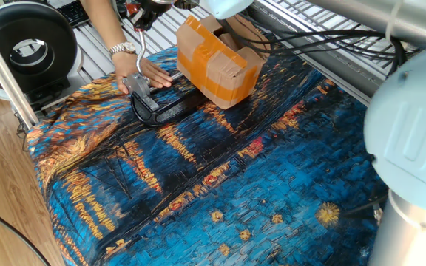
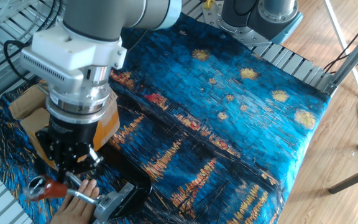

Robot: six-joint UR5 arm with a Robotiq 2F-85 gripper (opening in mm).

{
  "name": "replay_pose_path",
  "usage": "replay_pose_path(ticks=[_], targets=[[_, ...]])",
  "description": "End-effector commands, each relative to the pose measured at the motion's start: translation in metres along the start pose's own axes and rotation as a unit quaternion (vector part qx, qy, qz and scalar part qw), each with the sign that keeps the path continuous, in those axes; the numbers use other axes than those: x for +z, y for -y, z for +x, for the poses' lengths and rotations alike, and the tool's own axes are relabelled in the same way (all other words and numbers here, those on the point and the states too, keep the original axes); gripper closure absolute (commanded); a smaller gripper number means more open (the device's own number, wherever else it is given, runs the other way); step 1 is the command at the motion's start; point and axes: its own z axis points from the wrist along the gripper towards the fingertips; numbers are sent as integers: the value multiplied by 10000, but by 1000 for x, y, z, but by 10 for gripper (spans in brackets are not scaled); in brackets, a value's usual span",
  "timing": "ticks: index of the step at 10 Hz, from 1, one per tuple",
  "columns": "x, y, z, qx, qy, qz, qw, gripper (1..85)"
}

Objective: Pull up the lever

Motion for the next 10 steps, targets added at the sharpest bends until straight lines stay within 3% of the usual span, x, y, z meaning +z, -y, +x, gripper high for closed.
replay_pose_path(ticks=[1,5,7,8,10], targets=[[20,6,3,20,-18,54,10000,840],[32,8,10,95,-142,147,9997,840],[43,11,11,83,-100,224,9997,840],[43,11,10,93,-88,200,9997,840],[35,5,17,102,-247,78,9996,840]])
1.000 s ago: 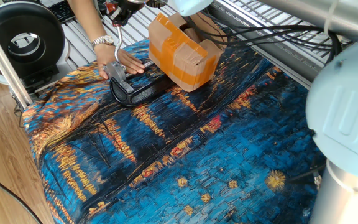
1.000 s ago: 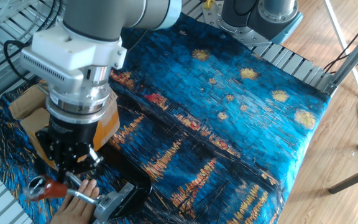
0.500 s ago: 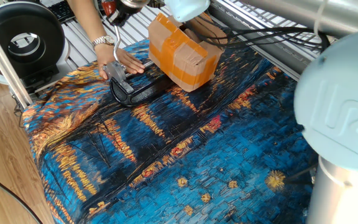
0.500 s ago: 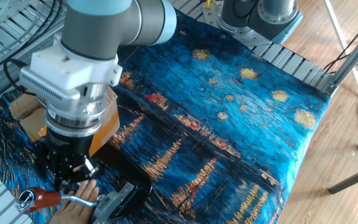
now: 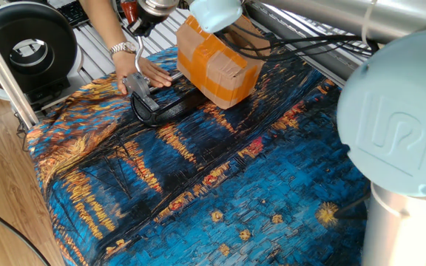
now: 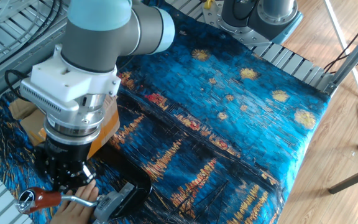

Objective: Pull up the lever

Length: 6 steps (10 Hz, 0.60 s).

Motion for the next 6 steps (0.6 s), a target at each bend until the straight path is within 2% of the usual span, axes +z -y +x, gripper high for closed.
replay_pose_path(ticks=[1,4,5,6], targets=[[-10,-1,7,25,-101,-150,9998,840],[-43,-12,28,115,-430,-477,9979,750],[-52,-17,28,221,-476,-495,9974,743],[-55,-17,21,233,-418,-435,9979,737]])
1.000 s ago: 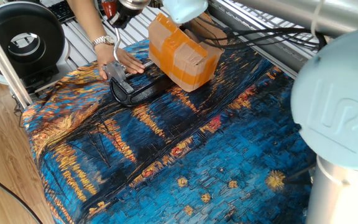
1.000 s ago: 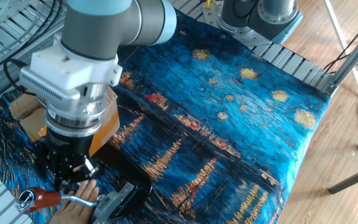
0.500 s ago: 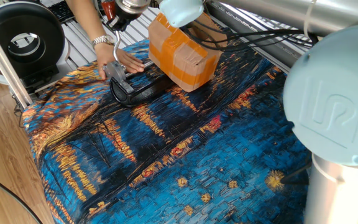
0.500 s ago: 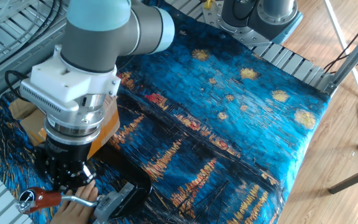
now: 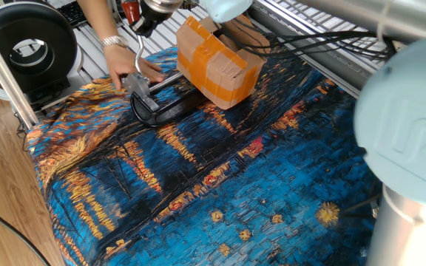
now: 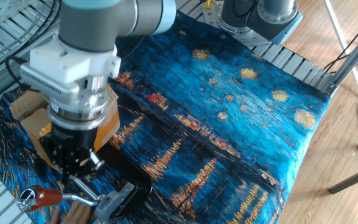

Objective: Pull up the lever

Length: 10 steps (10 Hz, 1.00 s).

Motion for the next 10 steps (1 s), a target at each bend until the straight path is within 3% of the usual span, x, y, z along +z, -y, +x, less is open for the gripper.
replay_pose_path(ticks=[1,2,3,7,10], targets=[[-19,-6,-8,61,96,-48,9999,720],[-19,0,-16,-41,254,62,9996,713],[-17,-3,-21,72,329,1,9994,710],[-16,-5,-26,255,381,16,9989,710],[-6,-1,-33,213,437,103,9988,723]])
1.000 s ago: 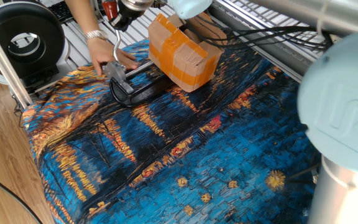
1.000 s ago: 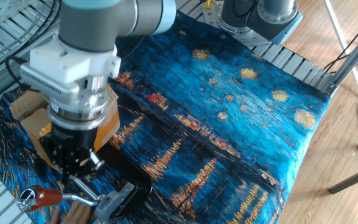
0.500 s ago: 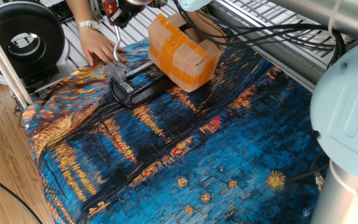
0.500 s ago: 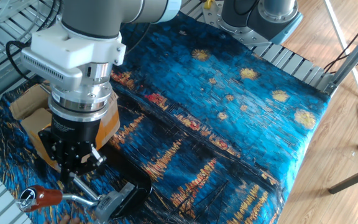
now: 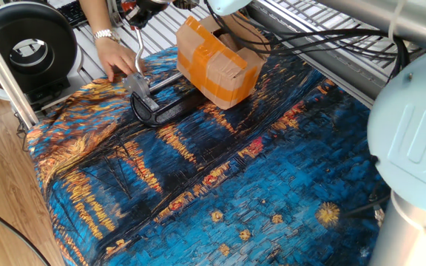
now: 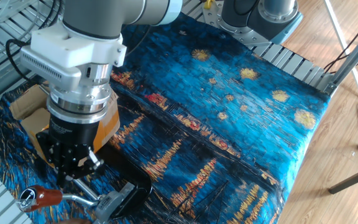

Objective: Pull up the lever

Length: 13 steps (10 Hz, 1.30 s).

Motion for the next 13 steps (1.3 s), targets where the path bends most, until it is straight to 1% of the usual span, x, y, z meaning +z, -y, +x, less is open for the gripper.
replay_pose_path(ticks=[1,4,6,9,11,13], targets=[[12,4,-9,45,101,96,9999,730],[15,4,-12,34,88,132,9999,733],[17,2,-14,73,114,122,9998,737],[26,5,-16,92,152,195,9997,740],[32,4,-19,97,187,224,9995,740],[41,4,-22,108,203,293,9993,740]])
